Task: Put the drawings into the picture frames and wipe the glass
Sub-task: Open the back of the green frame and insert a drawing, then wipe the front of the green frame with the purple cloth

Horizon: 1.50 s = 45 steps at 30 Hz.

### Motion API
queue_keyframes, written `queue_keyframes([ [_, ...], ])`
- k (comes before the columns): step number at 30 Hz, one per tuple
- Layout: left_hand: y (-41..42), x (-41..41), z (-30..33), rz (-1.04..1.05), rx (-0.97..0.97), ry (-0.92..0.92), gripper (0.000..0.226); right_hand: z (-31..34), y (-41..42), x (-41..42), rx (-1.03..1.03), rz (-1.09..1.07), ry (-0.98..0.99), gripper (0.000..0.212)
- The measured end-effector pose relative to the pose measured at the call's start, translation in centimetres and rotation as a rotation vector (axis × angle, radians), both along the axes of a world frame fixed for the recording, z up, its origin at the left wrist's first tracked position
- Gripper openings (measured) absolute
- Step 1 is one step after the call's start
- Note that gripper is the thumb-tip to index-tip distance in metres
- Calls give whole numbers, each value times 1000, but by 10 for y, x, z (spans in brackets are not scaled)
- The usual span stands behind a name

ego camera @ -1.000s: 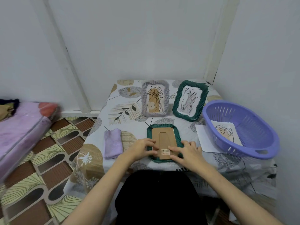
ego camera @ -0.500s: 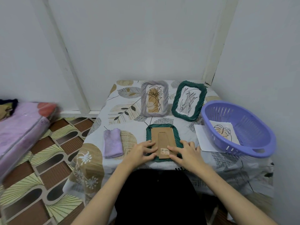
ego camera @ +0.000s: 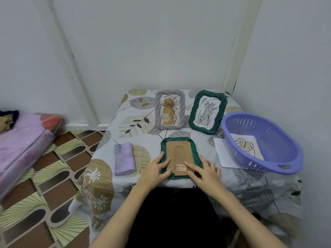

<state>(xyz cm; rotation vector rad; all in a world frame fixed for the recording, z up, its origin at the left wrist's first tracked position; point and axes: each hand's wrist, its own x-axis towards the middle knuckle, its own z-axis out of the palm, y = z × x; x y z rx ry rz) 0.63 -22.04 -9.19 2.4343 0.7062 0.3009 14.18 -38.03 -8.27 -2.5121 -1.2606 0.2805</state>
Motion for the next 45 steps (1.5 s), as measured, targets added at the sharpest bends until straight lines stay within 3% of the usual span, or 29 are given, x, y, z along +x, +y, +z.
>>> queue_keyframes([
  [3,0,0,-1,10,-14,-10,49,1,-1,0,-8,4,1,73],
  [8,-6,12,9,156,-211,-63,61,4,2,2,-44,21,46,39],
  [11,-5,26,27,338,-642,-276,51,9,2,3,-51,20,95,37],
  [14,-2,30,47,462,-1122,-513,26,22,9,0,-20,-13,146,43],
  [17,8,29,50,502,-1389,-621,52,43,21,-10,101,4,88,69],
  [20,9,34,55,419,-1494,-664,64,60,32,-21,179,85,31,69],
  [23,7,40,58,328,-1471,-656,64,67,34,-19,148,115,-108,57],
  [27,3,39,57,329,-1371,-584,48,75,32,-6,288,57,5,56],
  [31,1,34,40,387,-1161,-419,52,82,28,11,641,-154,525,51],
  [35,1,30,27,338,-1082,-334,74,61,34,15,796,-402,1184,44],
  [36,2,27,26,337,-1033,-320,86,52,36,12,796,-415,1242,44],
  [38,5,20,26,312,-878,-259,98,35,36,7,711,-358,1165,50],
  [42,17,9,19,274,-511,-56,107,19,34,3,308,-125,677,73],
  [45,18,2,20,219,-287,134,93,12,36,3,121,-63,329,86],
])
